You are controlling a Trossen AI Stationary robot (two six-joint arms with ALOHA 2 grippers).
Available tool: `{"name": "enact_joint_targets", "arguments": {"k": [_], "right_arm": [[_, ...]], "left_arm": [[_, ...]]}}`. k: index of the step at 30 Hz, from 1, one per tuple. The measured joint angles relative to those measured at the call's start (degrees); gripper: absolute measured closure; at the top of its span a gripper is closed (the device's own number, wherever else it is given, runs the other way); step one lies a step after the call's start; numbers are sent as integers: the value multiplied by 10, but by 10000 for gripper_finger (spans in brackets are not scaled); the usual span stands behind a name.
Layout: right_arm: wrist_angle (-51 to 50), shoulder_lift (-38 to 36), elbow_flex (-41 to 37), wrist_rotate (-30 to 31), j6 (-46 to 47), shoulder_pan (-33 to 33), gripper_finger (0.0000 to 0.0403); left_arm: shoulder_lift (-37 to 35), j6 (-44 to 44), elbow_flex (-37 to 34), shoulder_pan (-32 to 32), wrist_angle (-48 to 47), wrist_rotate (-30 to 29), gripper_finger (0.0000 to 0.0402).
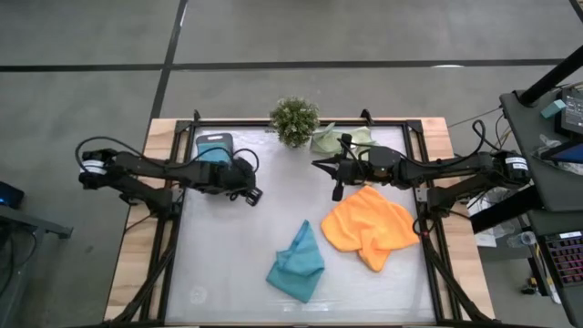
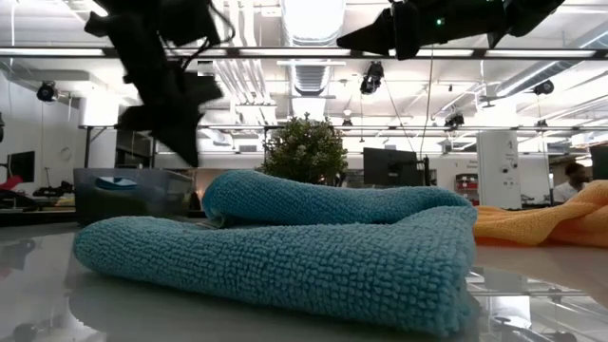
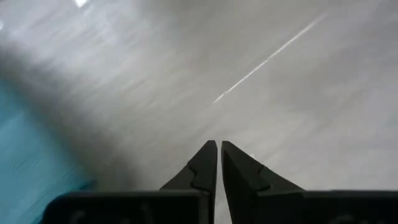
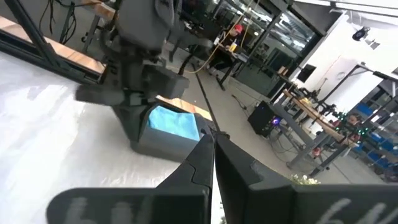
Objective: Fold microfiber towels
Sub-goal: Fold the blue microfiber cloth
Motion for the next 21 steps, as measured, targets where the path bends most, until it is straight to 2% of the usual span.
{"name": "enact_joint_targets", "arguments": {"k": [7, 11, 14, 21], "right_arm": [[4, 0, 0, 0, -14, 0, 394], [4, 0, 3, 0, -14, 0, 394], [4, 0, 5, 0, -14, 0, 394], [4, 0, 5, 0, -15, 0, 394]], "left_arm": [[5, 102, -9, -54, 218, 1, 393], [22, 148, -14, -76, 310, 1, 393], [39, 174, -13, -85, 340, 1, 393], [76, 177, -16, -87, 340, 1, 393]]}}
